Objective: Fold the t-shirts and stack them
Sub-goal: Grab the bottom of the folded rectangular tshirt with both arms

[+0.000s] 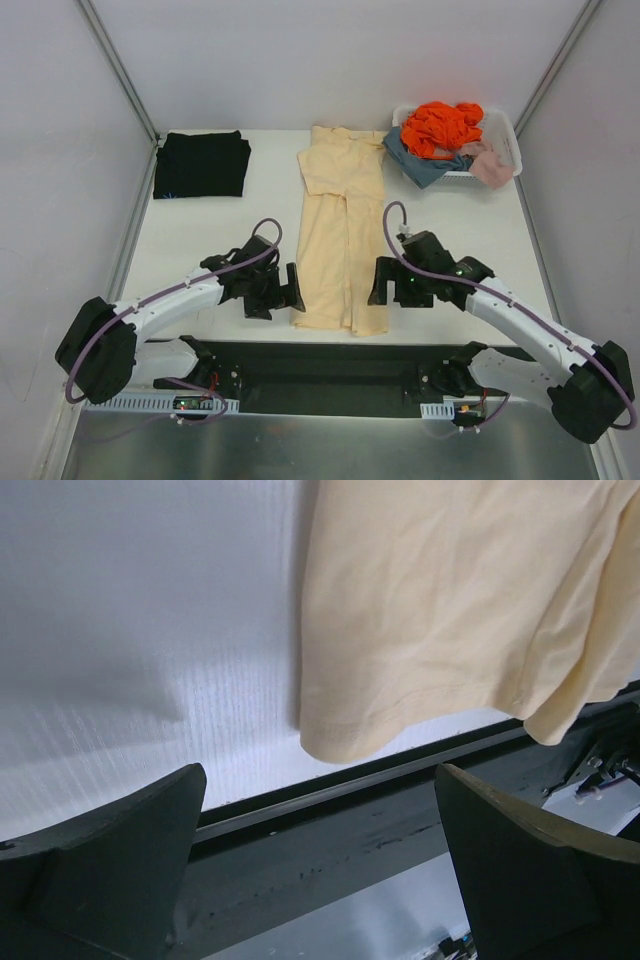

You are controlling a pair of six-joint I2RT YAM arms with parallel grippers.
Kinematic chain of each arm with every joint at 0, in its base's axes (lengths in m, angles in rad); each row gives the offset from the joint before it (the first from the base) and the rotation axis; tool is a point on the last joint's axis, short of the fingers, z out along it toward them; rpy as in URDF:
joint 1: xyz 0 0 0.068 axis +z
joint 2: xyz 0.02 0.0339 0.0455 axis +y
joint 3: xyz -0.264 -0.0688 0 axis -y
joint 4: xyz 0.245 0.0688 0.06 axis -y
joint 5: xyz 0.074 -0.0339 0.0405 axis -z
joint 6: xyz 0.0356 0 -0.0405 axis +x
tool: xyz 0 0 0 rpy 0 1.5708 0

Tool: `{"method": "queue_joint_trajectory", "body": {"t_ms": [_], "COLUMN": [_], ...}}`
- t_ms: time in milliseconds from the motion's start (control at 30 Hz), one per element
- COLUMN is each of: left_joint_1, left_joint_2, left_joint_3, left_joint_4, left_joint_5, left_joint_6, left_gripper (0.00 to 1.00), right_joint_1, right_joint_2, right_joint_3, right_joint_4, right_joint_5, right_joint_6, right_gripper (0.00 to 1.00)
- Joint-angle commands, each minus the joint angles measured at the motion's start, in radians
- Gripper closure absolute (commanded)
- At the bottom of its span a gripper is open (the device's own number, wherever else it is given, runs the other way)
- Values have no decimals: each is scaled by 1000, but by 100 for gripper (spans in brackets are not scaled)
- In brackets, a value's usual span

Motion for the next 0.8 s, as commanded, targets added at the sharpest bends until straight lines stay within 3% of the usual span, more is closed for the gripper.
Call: {"method": "queue_joint_trajectory", "body": {"t_ms": [0, 167, 367, 467, 500, 600, 767], "left_joint_1": [0, 0, 0, 0, -2, -2, -3], "left_joint_2": [18, 41, 110, 146, 153, 179, 181], "left_joint_3": [-40, -84, -93, -90, -87, -90, -113], "left_joint_4": [25, 111, 160, 186, 191, 202, 208], "left_joint_5": [40, 77, 109, 121, 123, 132, 129], "left_joint_6": [-26, -59, -72, -75, -78, -82, -96], "left_gripper": [1, 4, 20, 34, 45, 63, 77], "right_joint_1": [155, 184, 262, 301, 306, 316, 345], "right_joint_2": [49, 111, 172, 242, 262, 333, 434], "right_joint_3": [67, 31, 86, 138, 149, 156, 169], "right_joint_4": [-34, -100, -13, 43, 59, 126, 223], "right_joint_5": [69, 192, 107, 73, 56, -22, -105], "right_joint_6": [16, 96, 0, -66, -77, -82, -88], "right_gripper": [3, 3, 8, 7, 7, 1, 0]}}
